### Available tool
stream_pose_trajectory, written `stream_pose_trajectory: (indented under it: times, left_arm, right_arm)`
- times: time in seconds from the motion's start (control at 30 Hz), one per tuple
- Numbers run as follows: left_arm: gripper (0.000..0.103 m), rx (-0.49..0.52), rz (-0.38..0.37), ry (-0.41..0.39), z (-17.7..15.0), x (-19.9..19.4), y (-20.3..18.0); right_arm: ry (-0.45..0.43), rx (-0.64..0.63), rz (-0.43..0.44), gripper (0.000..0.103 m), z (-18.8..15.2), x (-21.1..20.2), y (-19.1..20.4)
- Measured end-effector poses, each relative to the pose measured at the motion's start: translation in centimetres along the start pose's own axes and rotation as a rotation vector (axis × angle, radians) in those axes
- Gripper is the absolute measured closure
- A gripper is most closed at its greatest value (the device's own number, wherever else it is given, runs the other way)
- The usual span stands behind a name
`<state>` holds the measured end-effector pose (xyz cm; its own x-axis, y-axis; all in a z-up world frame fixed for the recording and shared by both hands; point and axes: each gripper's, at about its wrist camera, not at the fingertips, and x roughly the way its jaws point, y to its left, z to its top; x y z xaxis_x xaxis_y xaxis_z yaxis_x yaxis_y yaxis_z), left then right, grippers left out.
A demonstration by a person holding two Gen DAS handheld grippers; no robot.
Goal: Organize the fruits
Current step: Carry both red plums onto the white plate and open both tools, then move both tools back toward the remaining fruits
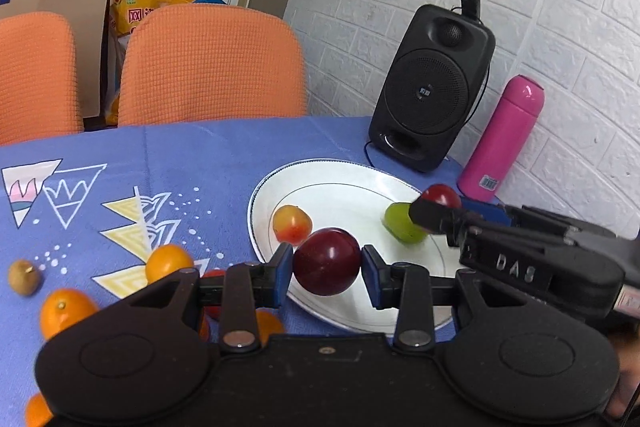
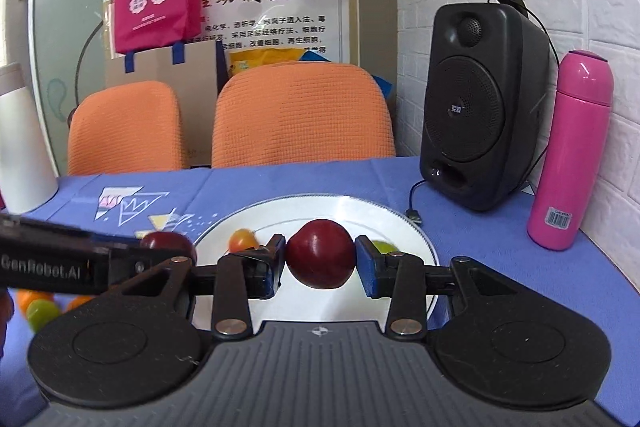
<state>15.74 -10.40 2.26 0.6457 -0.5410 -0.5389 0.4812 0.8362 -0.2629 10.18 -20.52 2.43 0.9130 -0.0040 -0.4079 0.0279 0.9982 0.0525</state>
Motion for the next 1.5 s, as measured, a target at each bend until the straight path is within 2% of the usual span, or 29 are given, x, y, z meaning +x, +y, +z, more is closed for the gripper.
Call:
stream_pose_trajectory:
  times: [0.23,0.53,1.07,1.17,1.23,1.27,1.3,1.4,1.43,1.47,1.5]
  left_arm:
    - [0.026,0.035,0.001,0.045,-0.5,2.3,0.1]
    - [0.025,0.069,-0.013,0.051,-0.5,3.2,0.3]
    - [0.023,0.098,-0.015,0.050,-0.7,4.4,-0.2]
    - [0.016,0.089,-0.020,0.049,-0.7,4.2,-0.2]
    - [0.000,0.088,-0.017,0.040,-0.7,3.9,-0.2]
    - [0.000,0.091,-0.016,0.035,-0.7,3.6,-0.2]
    - [0.000,0.094,-0.015,0.030,-0.7,3.3,-0.3]
    - [0.000,0.103,-0.015,0.013,-0.6,2.4,-0.6]
    - [0.000,0.104,-0.017,0.009,-0.6,2.0,-0.6]
    - [0.000,0.104,-0.018,0.006,-0.6,1.6,-0.7]
    - [0.000,0.105,-0.018,0.002,-0.6,1.2,-0.8]
  right_arm:
    - [0.032,0.040,0.034,0.037,0.8,3.3,-1.1]
    - [0.101,0.104,0.104,0.037,1.0,7.2,-1.3]
    - [0.177,0.074,0.129,0.036,1.7,9.8,0.2]
    - [0.192,0.067,0.129,0.036,1.8,10.1,0.4]
    - [0.196,0.058,0.124,0.036,1.8,10.1,0.6]
    - [0.191,0.059,0.125,0.035,1.8,10.0,0.6]
    - [0.187,0.063,0.128,0.034,1.9,9.9,0.5]
    - [0.159,0.075,0.125,0.019,2.3,9.1,0.4]
    - [0.145,0.079,0.120,0.007,2.5,8.7,0.3]
    - [0.128,0.083,0.113,0.000,2.7,8.3,0.2]
    - [0.110,0.086,0.104,0.000,2.9,7.8,0.1]
